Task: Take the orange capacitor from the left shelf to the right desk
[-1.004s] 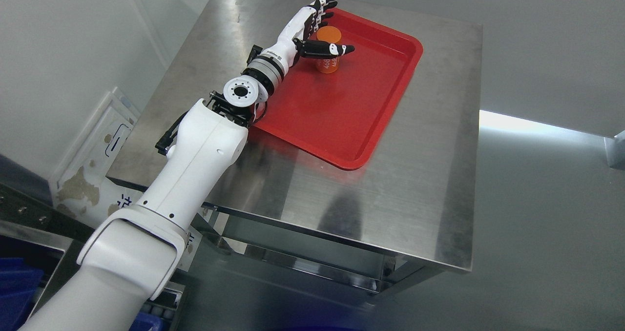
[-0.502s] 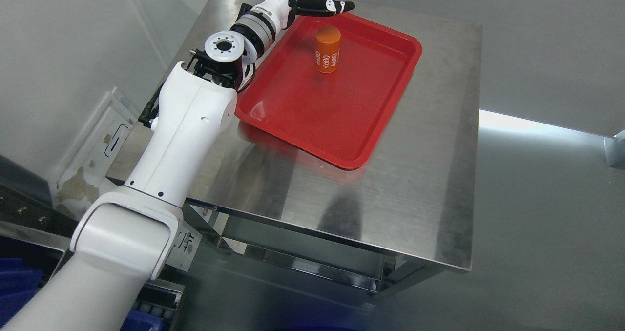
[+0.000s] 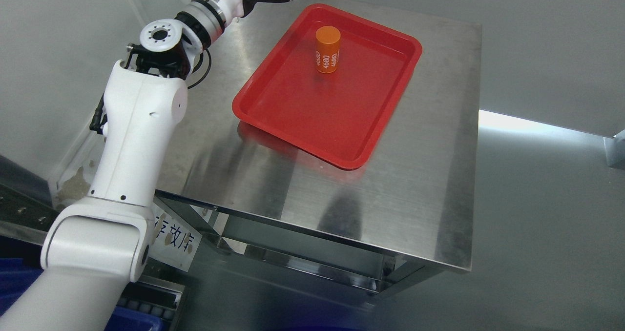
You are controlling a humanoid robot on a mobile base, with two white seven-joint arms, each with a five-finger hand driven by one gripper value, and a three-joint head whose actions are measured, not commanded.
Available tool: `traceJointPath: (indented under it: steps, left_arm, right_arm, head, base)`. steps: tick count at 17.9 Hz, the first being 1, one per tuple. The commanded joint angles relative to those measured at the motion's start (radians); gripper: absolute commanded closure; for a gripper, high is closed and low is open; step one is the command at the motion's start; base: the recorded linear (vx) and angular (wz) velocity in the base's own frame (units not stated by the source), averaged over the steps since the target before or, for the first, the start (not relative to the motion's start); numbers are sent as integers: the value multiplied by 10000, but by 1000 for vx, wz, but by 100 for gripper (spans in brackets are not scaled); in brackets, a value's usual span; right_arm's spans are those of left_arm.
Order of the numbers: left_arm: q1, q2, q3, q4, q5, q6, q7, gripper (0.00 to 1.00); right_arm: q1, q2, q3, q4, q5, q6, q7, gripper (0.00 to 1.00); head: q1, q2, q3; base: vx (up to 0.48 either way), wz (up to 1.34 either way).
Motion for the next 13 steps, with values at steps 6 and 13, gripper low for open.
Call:
traceJointPath:
  steps: [6,13]
  left_arm:
    - [1616,-970,2469,-862,-1083,-1831,3288,0]
    - [3395,-970,2408,-3897,-1254,-1448,2952,0]
  right_arm:
    - [230,-175,-107,-175,61,8,-4,0]
    - [230,-175,-107,-175,61,8,-4,0]
  head:
    - [0,0,0]
    - [0,0,0]
  base:
    - [0,0]
    - [0,0]
